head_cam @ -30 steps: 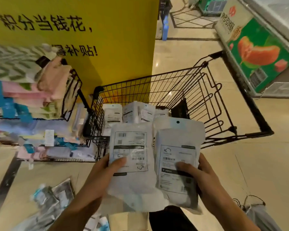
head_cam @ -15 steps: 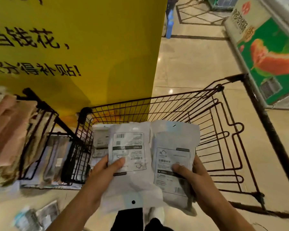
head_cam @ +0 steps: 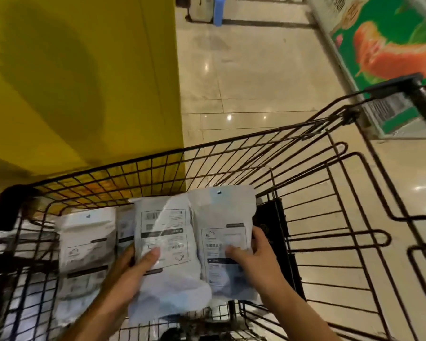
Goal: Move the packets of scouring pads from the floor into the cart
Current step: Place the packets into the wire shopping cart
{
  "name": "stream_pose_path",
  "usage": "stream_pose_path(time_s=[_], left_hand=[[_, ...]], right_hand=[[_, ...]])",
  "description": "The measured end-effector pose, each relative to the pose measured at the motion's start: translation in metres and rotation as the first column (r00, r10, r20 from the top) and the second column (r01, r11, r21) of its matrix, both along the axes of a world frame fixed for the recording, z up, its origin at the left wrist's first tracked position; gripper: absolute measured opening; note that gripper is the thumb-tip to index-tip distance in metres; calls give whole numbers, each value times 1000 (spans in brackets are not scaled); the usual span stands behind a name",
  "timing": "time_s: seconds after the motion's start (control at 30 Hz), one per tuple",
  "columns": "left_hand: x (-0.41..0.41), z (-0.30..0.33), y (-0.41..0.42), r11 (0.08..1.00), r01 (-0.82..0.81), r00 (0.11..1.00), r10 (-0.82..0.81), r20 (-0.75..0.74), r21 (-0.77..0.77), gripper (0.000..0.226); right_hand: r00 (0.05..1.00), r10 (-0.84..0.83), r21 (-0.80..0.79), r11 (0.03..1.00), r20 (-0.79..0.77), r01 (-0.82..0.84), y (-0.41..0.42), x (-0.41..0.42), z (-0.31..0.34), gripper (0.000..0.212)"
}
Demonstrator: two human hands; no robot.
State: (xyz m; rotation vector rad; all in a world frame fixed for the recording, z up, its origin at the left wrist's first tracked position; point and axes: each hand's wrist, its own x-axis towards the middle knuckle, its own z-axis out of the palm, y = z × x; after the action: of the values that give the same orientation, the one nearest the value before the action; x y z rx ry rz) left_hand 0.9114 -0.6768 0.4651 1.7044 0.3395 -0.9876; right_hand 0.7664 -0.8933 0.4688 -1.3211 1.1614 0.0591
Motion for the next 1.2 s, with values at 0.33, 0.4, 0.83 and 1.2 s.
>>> stream_pose_path(time_s=[0.33, 0.4, 0.83, 1.2], left_hand=[[13, -78, -23, 998, 29, 996, -34, 85, 57, 30], [14, -83, -26, 999, 25, 997, -28, 73, 45, 19], [19, -103, -36, 967, 104, 980, -139, 140, 231, 26], [-9, -59, -13, 957, 246, 938, -275, 212, 152, 67]], right_hand=[[991, -128, -36, 991, -45, 126, -4, 24, -80, 43], [989, -140, -47, 989, -47, 138, -6, 23, -88, 41], [989, -107, -131, 987, -102, 93, -7, 39, -114, 54], [894, 23, -347, 917, -447, -197, 37, 14, -55, 62]])
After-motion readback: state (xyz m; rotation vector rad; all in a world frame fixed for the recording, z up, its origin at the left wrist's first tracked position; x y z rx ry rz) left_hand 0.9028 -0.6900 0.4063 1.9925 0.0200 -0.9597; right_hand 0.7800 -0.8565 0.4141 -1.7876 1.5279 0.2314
